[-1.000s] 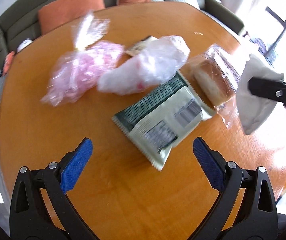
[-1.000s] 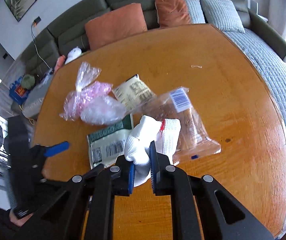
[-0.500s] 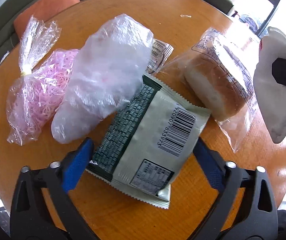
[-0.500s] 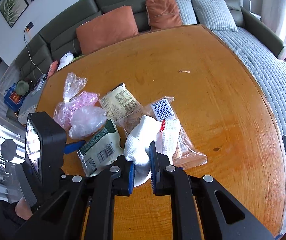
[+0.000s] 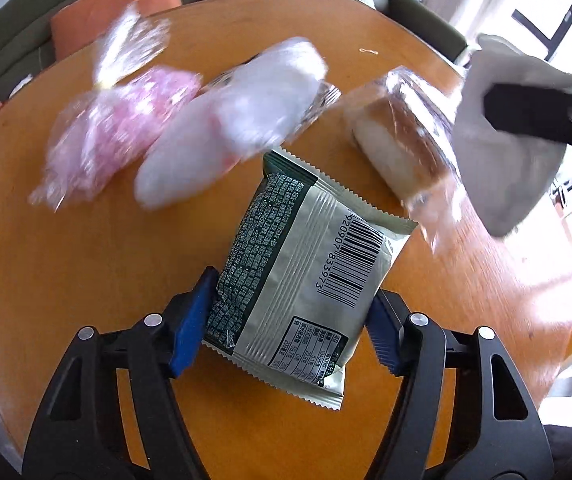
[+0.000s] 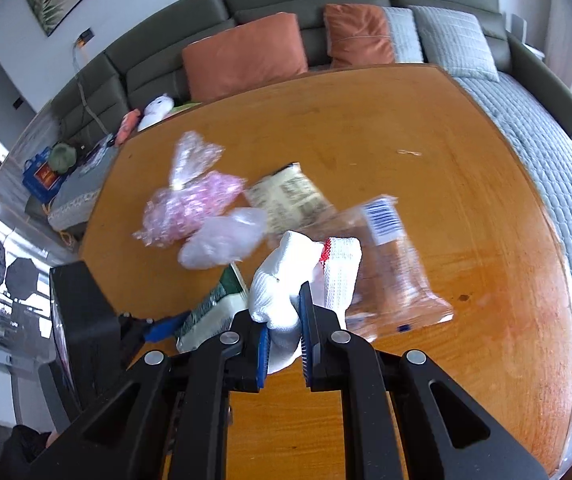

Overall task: Collect trash
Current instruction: 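Carry the cloth and snack packet to the bin and release both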

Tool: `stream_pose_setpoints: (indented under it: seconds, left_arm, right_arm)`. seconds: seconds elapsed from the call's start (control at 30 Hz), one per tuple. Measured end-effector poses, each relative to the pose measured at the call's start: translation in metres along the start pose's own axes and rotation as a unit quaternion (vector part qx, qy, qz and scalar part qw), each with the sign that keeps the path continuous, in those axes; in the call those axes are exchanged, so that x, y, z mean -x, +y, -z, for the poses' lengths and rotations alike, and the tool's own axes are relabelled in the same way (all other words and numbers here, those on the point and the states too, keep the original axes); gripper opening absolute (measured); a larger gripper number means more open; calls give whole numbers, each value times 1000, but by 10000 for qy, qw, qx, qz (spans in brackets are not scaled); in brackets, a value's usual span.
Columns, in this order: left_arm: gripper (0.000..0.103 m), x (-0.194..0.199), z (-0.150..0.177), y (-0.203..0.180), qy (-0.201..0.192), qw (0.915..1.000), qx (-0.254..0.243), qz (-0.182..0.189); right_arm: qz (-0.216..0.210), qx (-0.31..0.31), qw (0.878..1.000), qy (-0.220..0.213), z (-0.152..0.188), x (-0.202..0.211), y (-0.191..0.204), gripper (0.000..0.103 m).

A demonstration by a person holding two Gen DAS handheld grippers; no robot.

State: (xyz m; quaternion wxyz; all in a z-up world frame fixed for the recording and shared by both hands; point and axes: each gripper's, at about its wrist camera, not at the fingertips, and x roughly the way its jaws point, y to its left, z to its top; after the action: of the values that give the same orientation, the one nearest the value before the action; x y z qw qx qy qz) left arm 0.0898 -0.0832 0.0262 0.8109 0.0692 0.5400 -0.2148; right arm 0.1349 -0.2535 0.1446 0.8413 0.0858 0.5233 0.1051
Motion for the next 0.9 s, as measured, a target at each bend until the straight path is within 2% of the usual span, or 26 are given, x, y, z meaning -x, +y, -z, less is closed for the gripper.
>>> stream_pose_setpoints:
  seconds: [0.3, 0.5, 0.7, 0.77, 0.9]
  left_arm:
    - [67, 42, 53, 45, -213, 9978, 552, -287]
    - [67, 80, 101, 98, -415, 9906, 1167, -580]
    - [67, 108, 149, 149, -577, 9757, 1907, -913]
    - [67, 121, 168, 165, -636, 9685, 2124, -1135]
    - [67, 139, 204, 199, -736, 9546, 2592, -1272]
  right_arm:
    - [-386, 590, 9975, 70, 11, -3, 82, 14]
    - [-669, 1148, 9910, 185, 25, -10, 155, 14]
    - [-936, 1761, 9793, 351, 44, -19, 231, 14]
    - [-1030, 1948, 9745, 416, 52, -23, 257, 14]
    - [-1263, 2288, 9636, 571, 68, -31, 306, 14]
